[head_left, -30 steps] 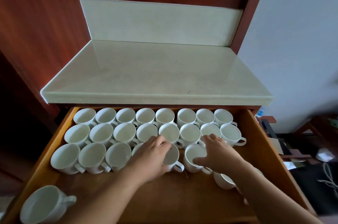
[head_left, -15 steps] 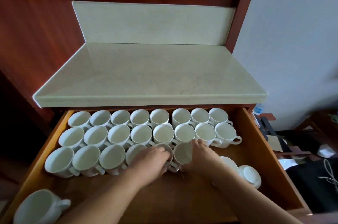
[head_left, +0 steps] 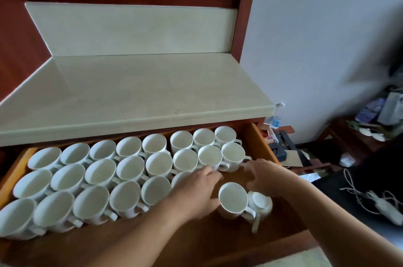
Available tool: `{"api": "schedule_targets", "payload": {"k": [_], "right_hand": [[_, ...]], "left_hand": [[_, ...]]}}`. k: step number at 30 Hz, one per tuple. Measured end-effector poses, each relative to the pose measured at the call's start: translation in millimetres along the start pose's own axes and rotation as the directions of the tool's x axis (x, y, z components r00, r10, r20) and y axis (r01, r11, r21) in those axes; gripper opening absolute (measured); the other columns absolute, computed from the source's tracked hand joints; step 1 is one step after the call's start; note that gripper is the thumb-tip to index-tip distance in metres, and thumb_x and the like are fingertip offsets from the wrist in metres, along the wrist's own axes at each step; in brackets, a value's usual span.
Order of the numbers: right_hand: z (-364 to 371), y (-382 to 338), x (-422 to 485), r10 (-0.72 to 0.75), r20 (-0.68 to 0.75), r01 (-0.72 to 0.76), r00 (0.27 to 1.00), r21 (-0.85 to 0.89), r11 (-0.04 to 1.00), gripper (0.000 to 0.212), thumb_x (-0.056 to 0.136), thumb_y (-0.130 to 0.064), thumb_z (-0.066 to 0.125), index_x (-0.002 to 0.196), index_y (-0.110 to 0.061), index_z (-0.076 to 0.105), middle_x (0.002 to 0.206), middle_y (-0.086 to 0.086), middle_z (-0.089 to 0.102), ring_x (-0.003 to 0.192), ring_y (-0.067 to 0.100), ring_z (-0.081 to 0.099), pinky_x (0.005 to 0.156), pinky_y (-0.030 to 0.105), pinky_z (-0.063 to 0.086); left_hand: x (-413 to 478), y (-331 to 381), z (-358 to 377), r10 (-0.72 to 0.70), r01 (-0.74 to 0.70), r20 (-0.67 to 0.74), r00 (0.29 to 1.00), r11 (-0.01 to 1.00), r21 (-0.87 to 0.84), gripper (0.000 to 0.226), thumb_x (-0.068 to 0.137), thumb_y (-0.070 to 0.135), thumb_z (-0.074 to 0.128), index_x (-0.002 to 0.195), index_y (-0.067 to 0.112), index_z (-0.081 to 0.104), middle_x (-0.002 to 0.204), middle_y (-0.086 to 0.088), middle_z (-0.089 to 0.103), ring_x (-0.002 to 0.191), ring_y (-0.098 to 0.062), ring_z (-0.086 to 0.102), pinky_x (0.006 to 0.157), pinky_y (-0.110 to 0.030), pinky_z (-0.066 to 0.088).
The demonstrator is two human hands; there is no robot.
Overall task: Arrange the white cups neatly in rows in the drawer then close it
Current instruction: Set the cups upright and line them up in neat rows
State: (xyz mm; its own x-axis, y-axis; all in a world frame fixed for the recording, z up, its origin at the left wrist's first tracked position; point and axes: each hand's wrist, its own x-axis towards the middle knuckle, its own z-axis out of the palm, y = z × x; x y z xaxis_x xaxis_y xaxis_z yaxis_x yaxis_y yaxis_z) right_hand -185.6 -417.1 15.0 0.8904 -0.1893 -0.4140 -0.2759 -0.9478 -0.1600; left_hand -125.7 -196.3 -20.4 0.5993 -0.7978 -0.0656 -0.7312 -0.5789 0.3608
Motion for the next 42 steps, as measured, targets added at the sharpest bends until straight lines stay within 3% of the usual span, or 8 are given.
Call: {"api": "schedule_targets", "payload": {"k": [6, 12, 18, 26, 29, 33, 37, 42], "right_hand": [[27, 21, -13, 0.016, 0.21, 0.015, 0.977, -0.144, 0.989, 0.078, 0.074, -0.046, 0.084, 0.139, -0.024, 0.046, 0.133, 0.002, 0.054, 0.12, 0.023, 0.056, 0.096, 0.036, 0.048], [45, 33, -6, -0.053, 0.197, 0.081, 0.979, -0.136, 0.987, 0.081, 0.078, -0.029, 0.084, 0.142, -0.014, 0.037, 0.134, 0.013, 0.052, 0.121, 0.03, 0.058, 0.097, 0.04, 0.051], [46, 44, -2, -0.113, 0.23, 0.152, 0.967, -0.161, 0.975, 0.085, 0.08, -0.014, 0.082, 0.146, -0.017, 0.029, 0.134, 0.014, 0.052, 0.12, 0.035, 0.06, 0.095, 0.046, 0.053], [35, 47, 5, -0.153, 0.182, 0.168, 0.971, -0.073, 0.983, 0.076, 0.071, -0.031, 0.088, 0.132, -0.029, 0.041, 0.121, 0.002, 0.06, 0.112, 0.025, 0.06, 0.089, 0.042, 0.055], [16, 46, -1, -0.145, 0.156, 0.144, 0.977, 0.016, 0.989, 0.077, 0.069, -0.04, 0.086, 0.133, -0.033, 0.044, 0.123, -0.003, 0.057, 0.113, 0.021, 0.056, 0.092, 0.039, 0.052], [-16, 43, -11, -0.156, 0.087, 0.15, 0.984, 0.069, 0.986, 0.077, 0.068, -0.045, 0.08, 0.136, -0.035, 0.046, 0.121, -0.008, 0.059, 0.108, 0.015, 0.056, 0.093, 0.037, 0.053], [-56, 34, -20, -0.217, 0.012, 0.216, 0.976, 0.044, 0.975, 0.076, 0.069, -0.043, 0.083, 0.136, -0.042, 0.048, 0.119, -0.013, 0.062, 0.108, 0.014, 0.058, 0.096, 0.036, 0.051], [-86, 23, -30, -0.277, -0.229, 0.273, 0.933, -0.05, 0.961, 0.099, 0.07, -0.052, 0.082, 0.151, -0.044, 0.026, 0.136, -0.01, 0.058, 0.117, 0.018, 0.058, 0.093, 0.034, 0.053]], "left_hand": [[35, 37, 33, 0.003, -0.019, 0.239, 0.971, 0.998, 0.064, 0.087, 0.079, 0.032, 0.078, 0.15, 0.03, 0.027, 0.159, 0.0, 0.02, 0.146, -0.026, 0.032, 0.114, -0.046, 0.039], [50, 44, 44, 0.018, -0.084, 0.3, 0.954, 0.975, 0.206, 0.083, 0.071, 0.026, 0.085, 0.14, 0.026, 0.038, 0.137, 0.0, 0.039, 0.129, -0.029, 0.044, 0.106, -0.047, 0.044], [51, 33, 33, 0.014, -0.059, 0.271, 0.962, 0.986, 0.158, 0.077, 0.084, 0.021, 0.072, 0.15, 0.032, 0.033, 0.149, 0.005, 0.035, 0.14, -0.022, 0.036, 0.113, -0.041, 0.038], [44, 28, 16, -0.045, -0.001, 0.318, 0.947, 0.99, 0.142, 0.088, 0.088, 0.015, 0.068, 0.16, 0.032, 0.021, 0.162, 0.005, 0.018, 0.151, -0.018, 0.013, 0.122, -0.04, 0.023], [39, 28, 12, -0.048, 0.032, 0.265, 0.963, 0.997, 0.065, 0.096, 0.083, 0.034, 0.073, 0.16, 0.036, 0.017, 0.164, 0.009, 0.011, 0.153, -0.015, 0.007, 0.124, -0.038, 0.017], [44, 41, -5, -0.038, 0.048, 0.069, 0.997, 0.987, -0.152, 0.082, 0.077, 0.055, 0.066, 0.152, 0.037, 0.039, 0.153, 0.018, 0.035, 0.143, -0.001, 0.027, 0.12, -0.026, 0.026], [57, 57, -23, -0.122, 0.138, 0.064, 0.99, 0.859, -0.492, 0.07, 0.071, 0.071, 0.075, 0.133, 0.045, 0.055, 0.123, 0.022, 0.064, 0.109, 0.007, 0.062, 0.1, -0.032, 0.053], [65, 60, -39, -0.151, 0.209, 0.156, 0.976, 0.465, -0.86, 0.067, 0.072, 0.053, 0.088, 0.128, 0.028, 0.062, 0.117, -0.003, 0.074, 0.107, -0.023, 0.072, 0.101, -0.051, 0.055]]}}
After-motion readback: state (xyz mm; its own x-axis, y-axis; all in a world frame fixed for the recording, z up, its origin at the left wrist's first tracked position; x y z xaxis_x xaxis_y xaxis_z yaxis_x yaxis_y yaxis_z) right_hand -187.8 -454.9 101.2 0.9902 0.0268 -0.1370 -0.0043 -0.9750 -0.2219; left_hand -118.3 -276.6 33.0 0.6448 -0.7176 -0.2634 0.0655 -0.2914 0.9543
